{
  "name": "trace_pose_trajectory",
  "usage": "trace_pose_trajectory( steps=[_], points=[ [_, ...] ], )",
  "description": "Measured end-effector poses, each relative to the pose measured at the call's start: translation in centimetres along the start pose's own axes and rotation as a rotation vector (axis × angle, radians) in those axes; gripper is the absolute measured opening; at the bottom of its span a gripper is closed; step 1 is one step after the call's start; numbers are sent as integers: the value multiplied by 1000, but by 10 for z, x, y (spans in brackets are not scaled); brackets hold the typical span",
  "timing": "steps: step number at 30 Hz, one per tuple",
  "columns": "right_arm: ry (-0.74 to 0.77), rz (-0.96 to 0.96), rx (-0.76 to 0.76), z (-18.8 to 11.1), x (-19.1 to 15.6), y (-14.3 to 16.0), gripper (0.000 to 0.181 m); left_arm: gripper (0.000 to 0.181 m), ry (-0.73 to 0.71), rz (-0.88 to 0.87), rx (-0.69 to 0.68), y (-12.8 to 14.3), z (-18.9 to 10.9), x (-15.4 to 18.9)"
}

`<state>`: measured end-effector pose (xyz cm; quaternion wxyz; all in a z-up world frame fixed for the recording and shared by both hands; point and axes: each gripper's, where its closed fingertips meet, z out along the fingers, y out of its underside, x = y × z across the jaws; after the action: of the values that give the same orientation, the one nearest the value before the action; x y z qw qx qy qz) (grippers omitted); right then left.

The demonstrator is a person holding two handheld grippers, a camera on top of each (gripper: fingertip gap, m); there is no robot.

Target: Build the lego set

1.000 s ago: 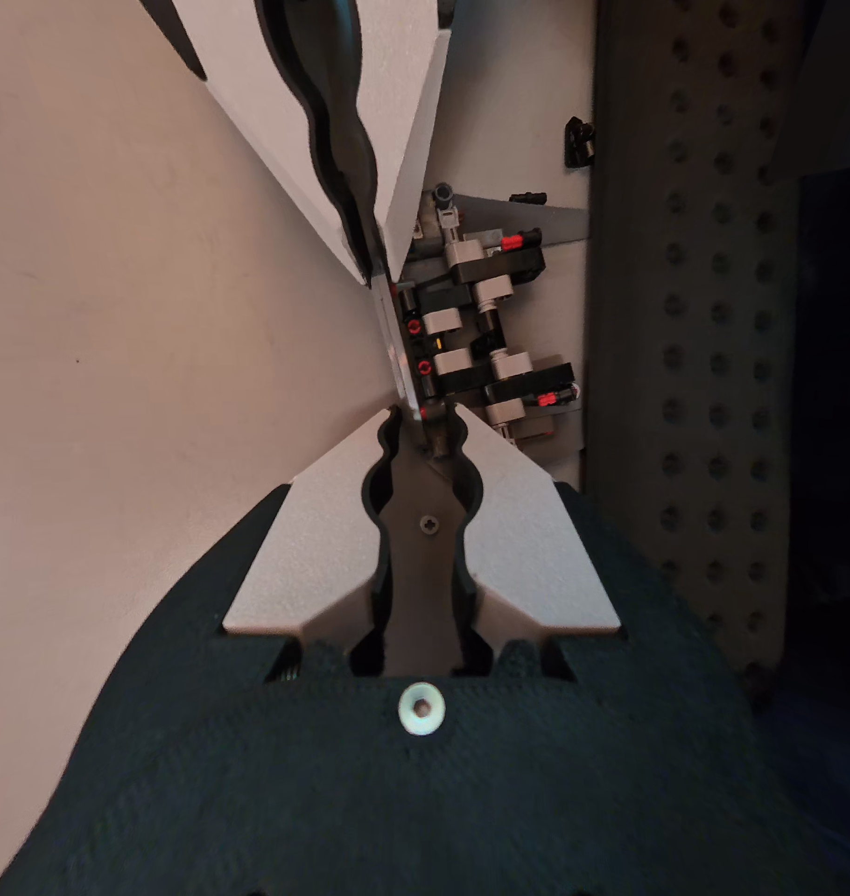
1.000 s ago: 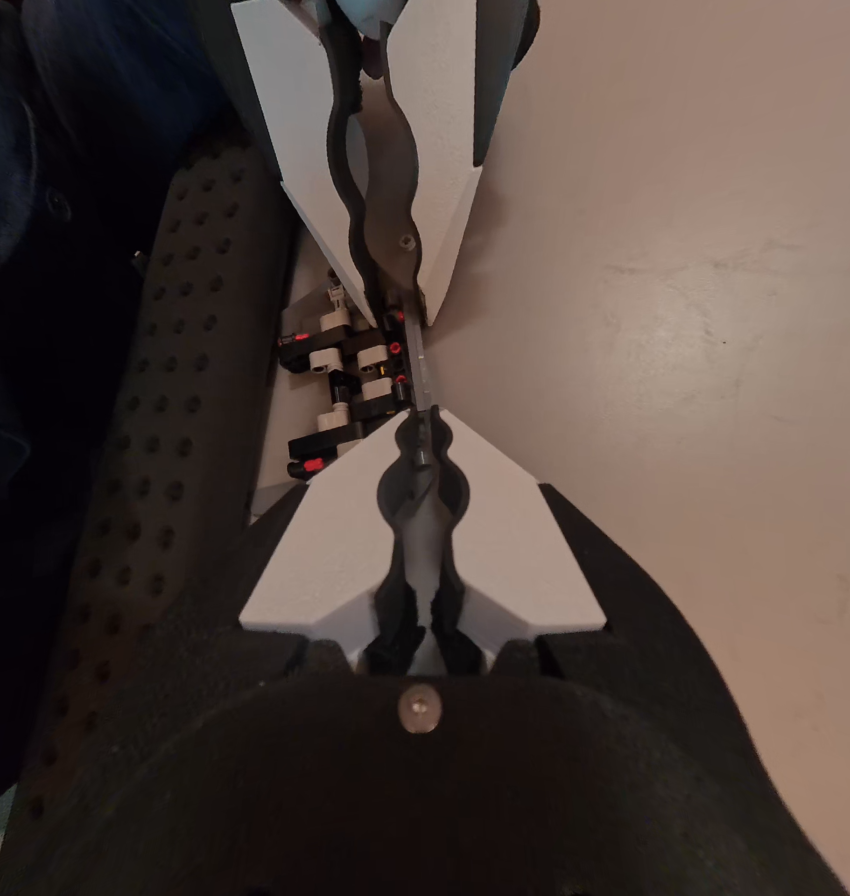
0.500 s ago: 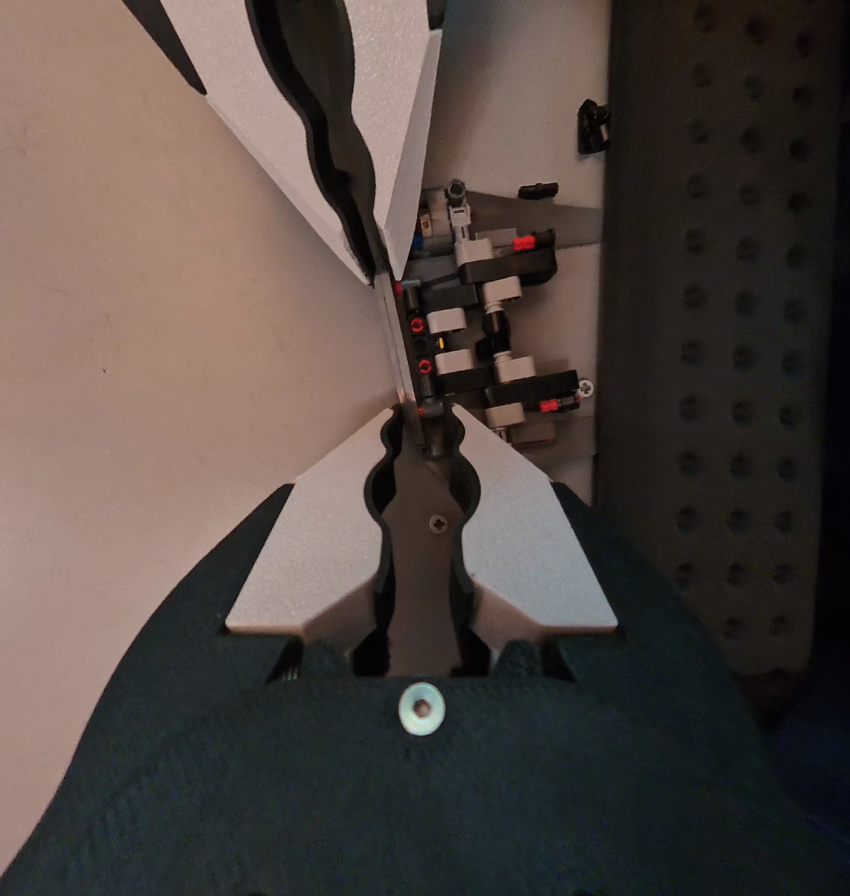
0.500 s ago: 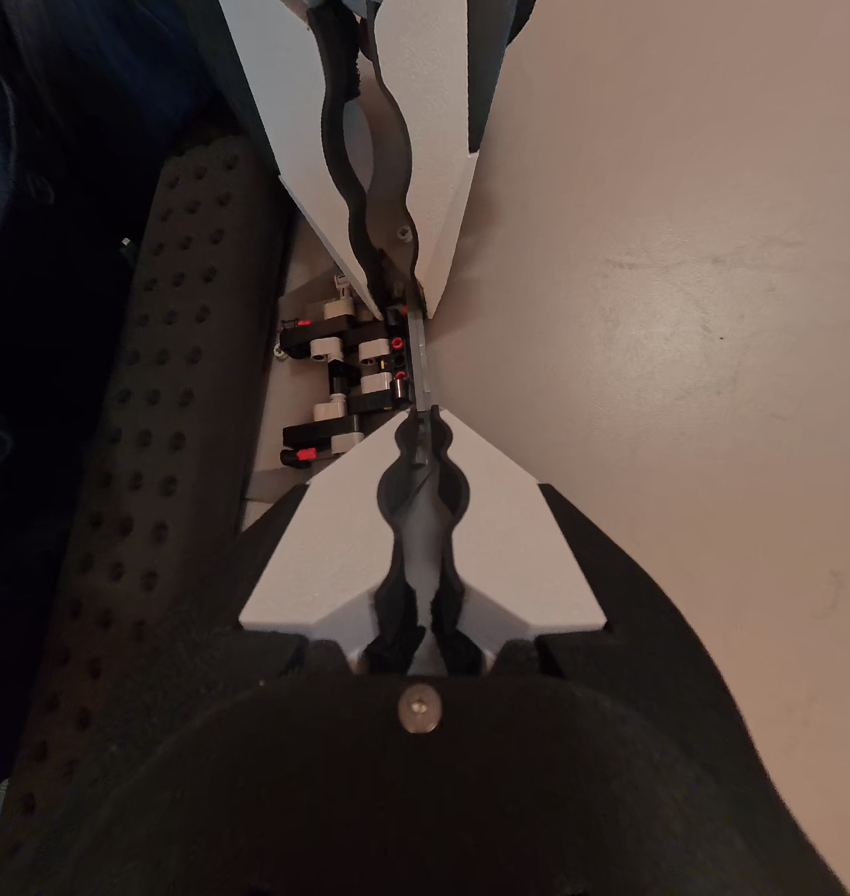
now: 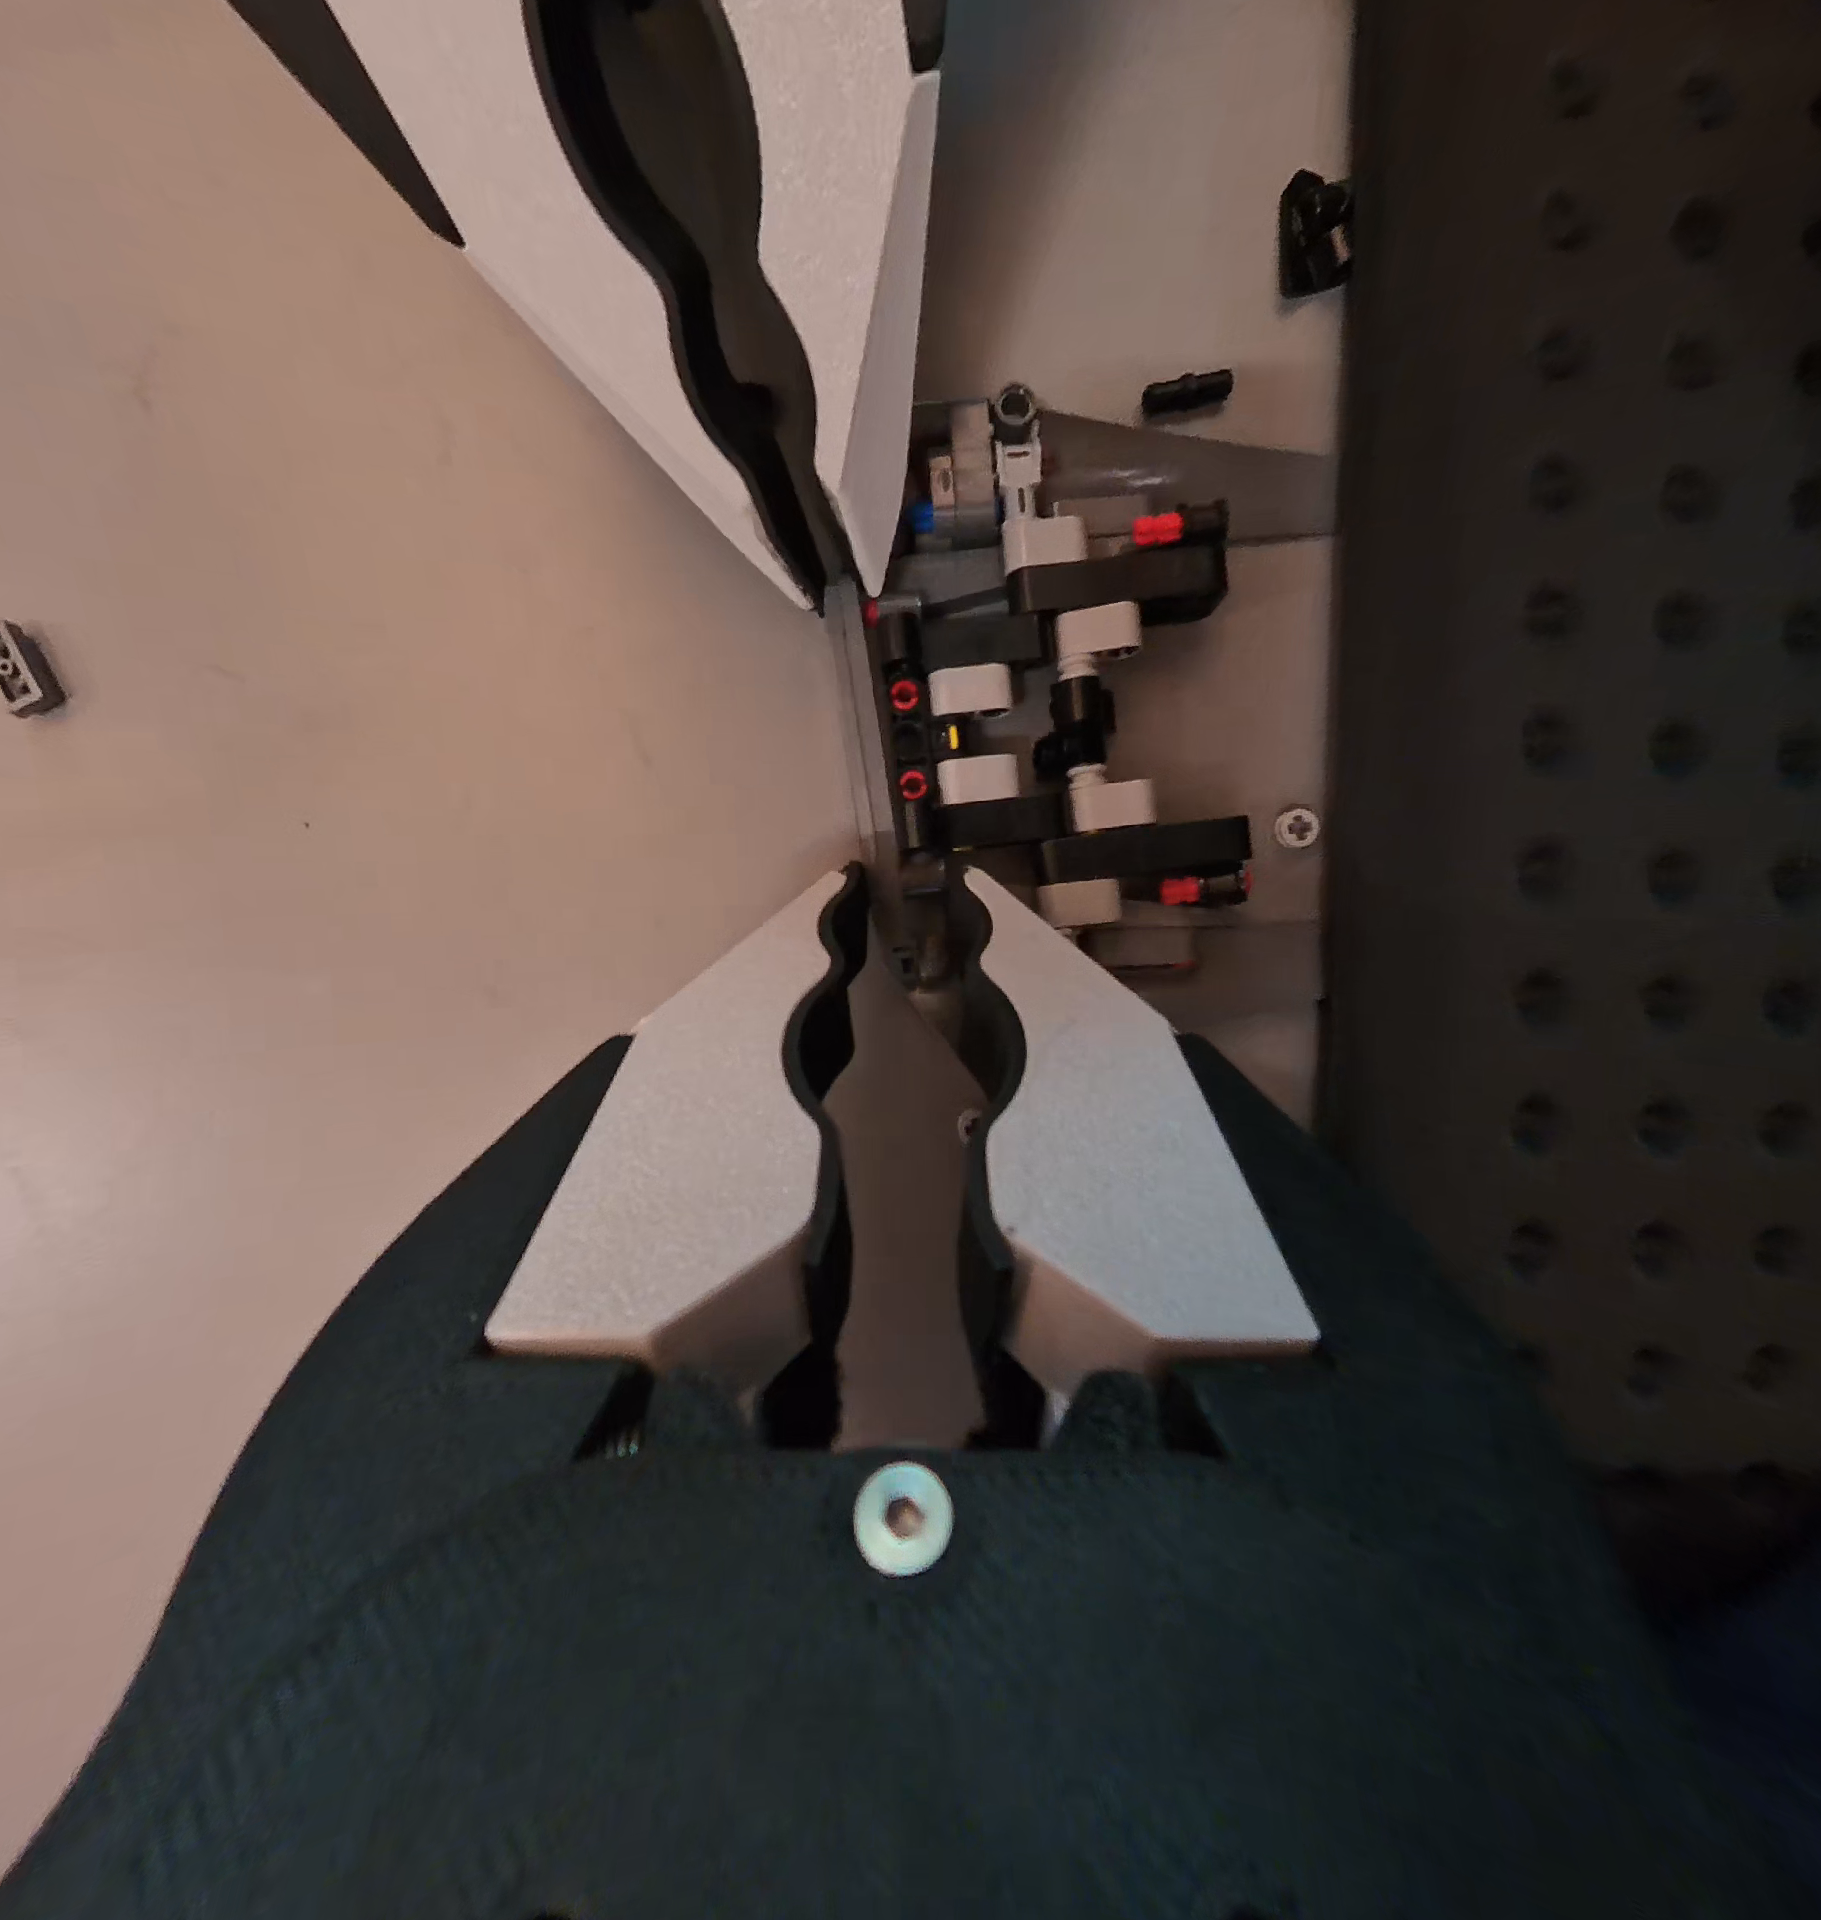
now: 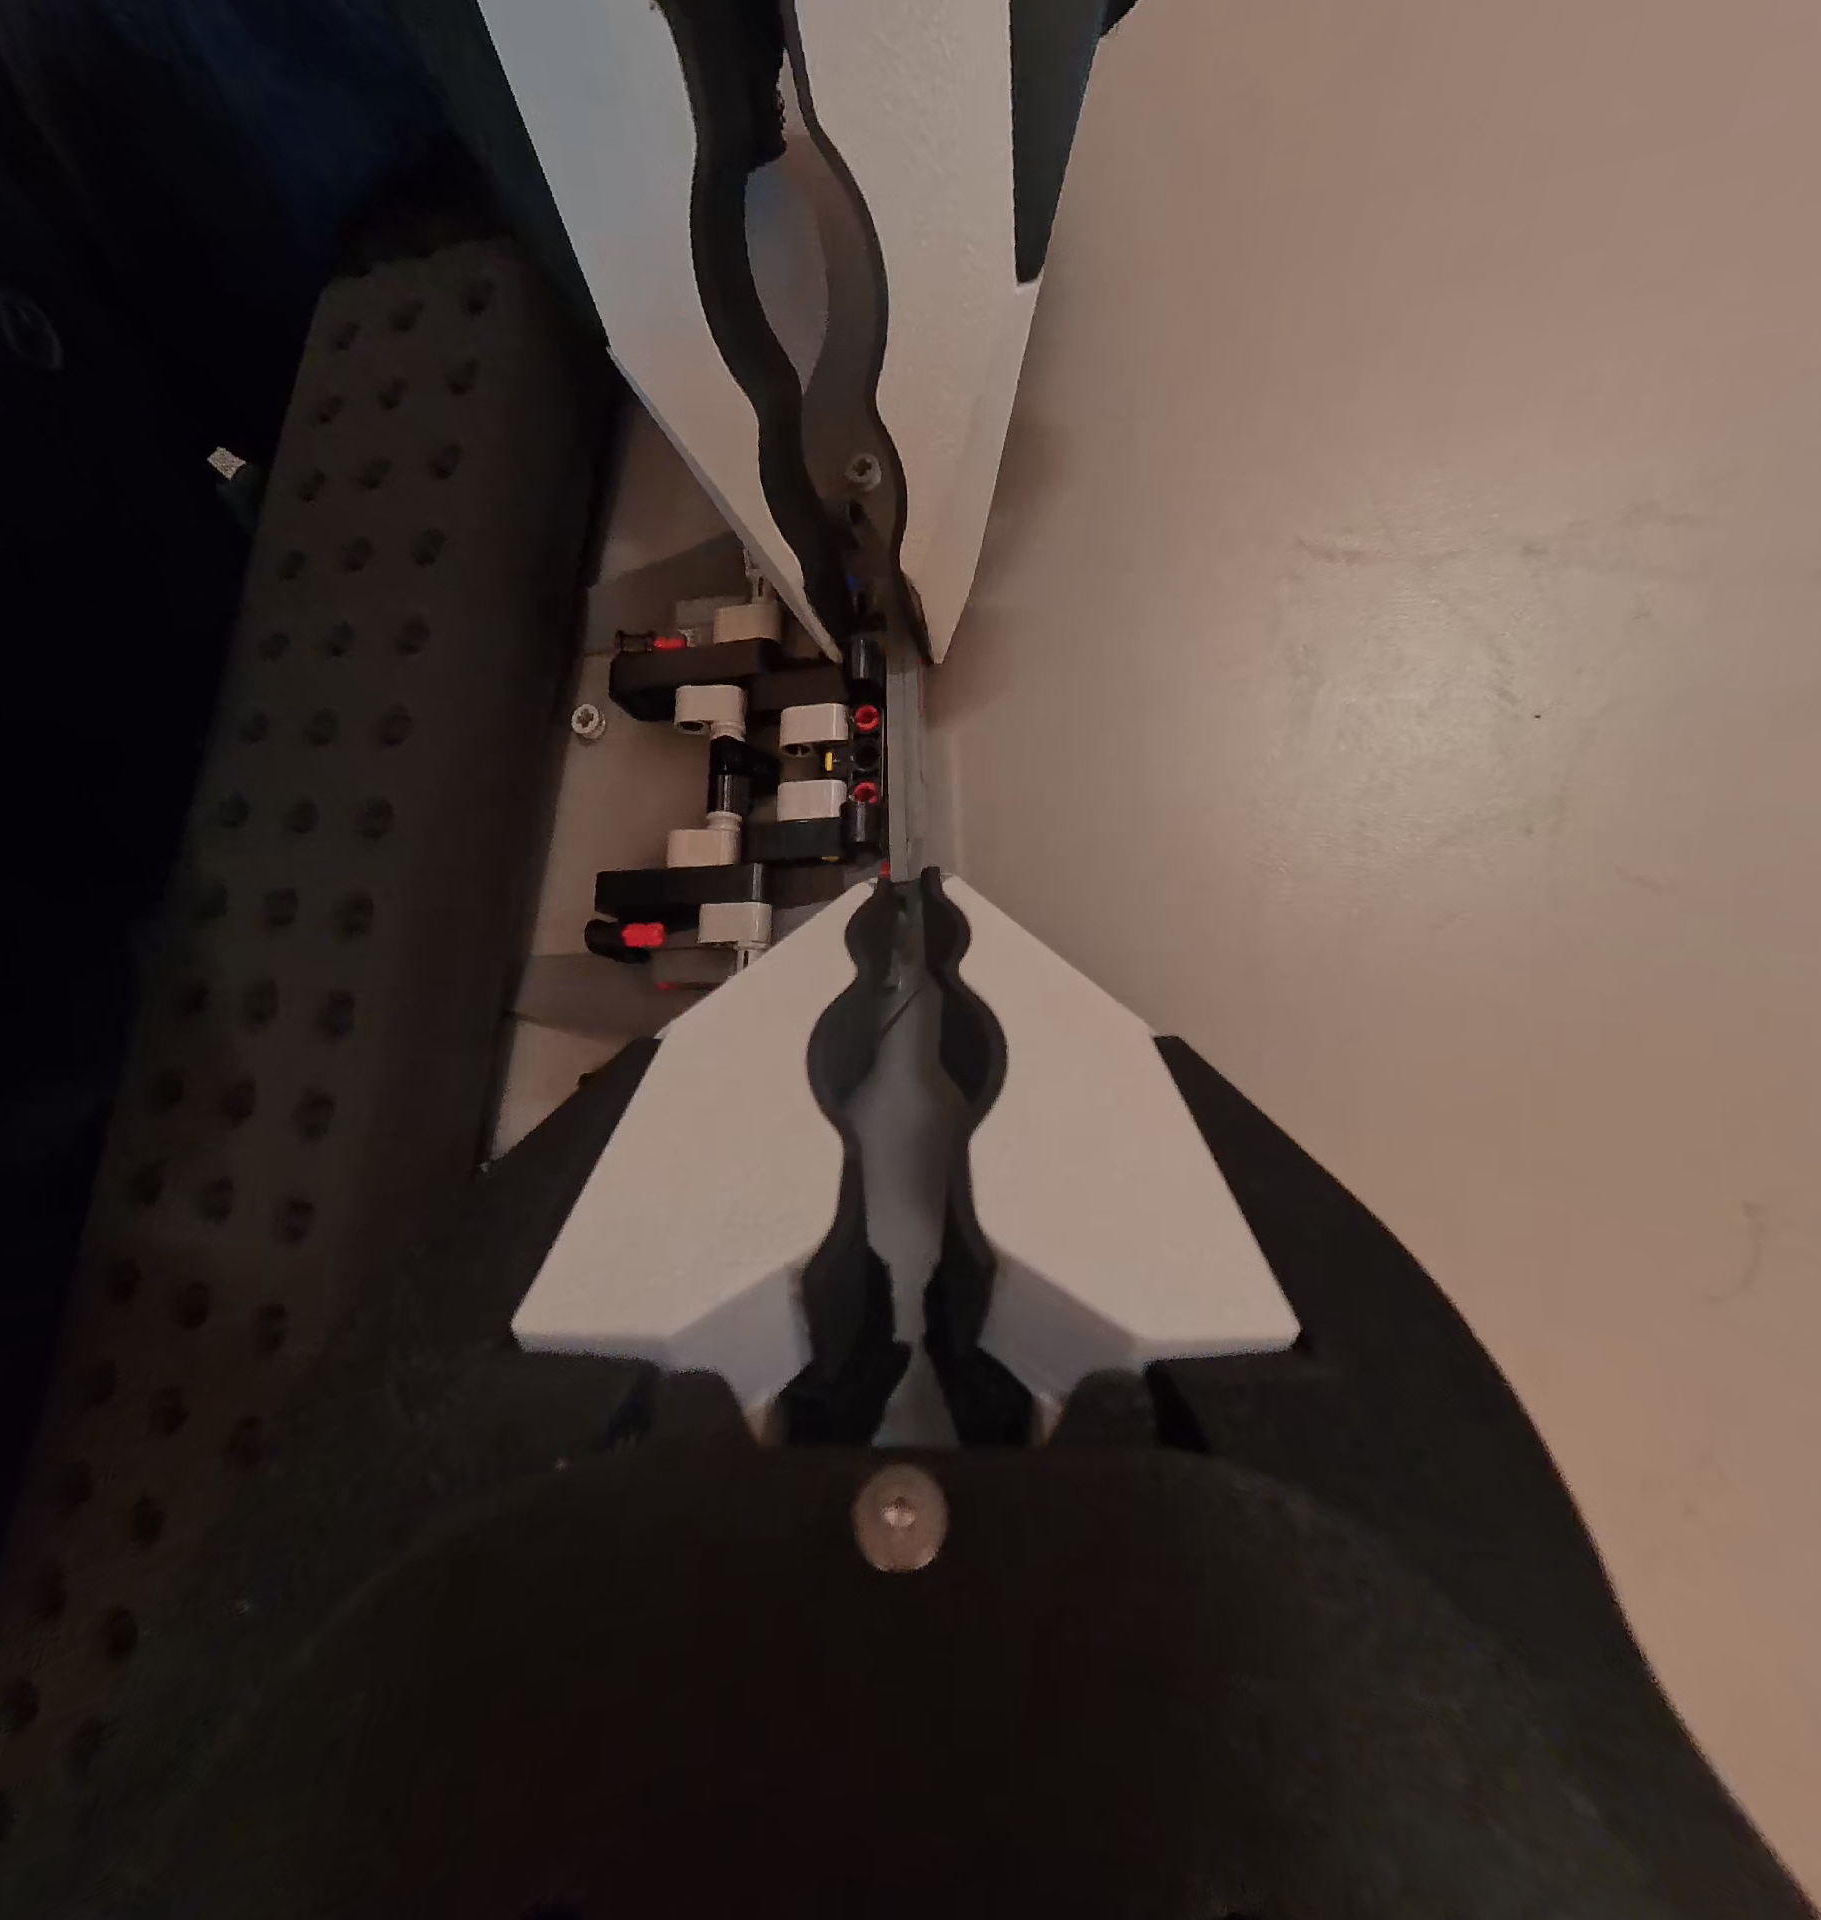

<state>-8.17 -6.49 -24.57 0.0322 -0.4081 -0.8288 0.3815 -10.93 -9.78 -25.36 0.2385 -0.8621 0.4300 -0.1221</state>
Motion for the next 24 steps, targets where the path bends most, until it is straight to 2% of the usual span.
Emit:
trace_pose_trajectory(
  steps=[11, 15, 19, 24],
  points=[
    [6, 0, -8, -3, 1, 2, 2, 13, 12, -17, 14, 0, 0, 0],
    [4, -9, 5, -7, 0, -1, 8, 13, 8, -26, 16, 0, 0, -2],
    [34, -41, -13, -2, 1, -1, 15, 13, 8, -28, 18, 0, 0, -2],
    [66, -83, -56, 3, 1, 4, 12, 13, 11, -35, 18, 0, 0, -2]
  ],
)
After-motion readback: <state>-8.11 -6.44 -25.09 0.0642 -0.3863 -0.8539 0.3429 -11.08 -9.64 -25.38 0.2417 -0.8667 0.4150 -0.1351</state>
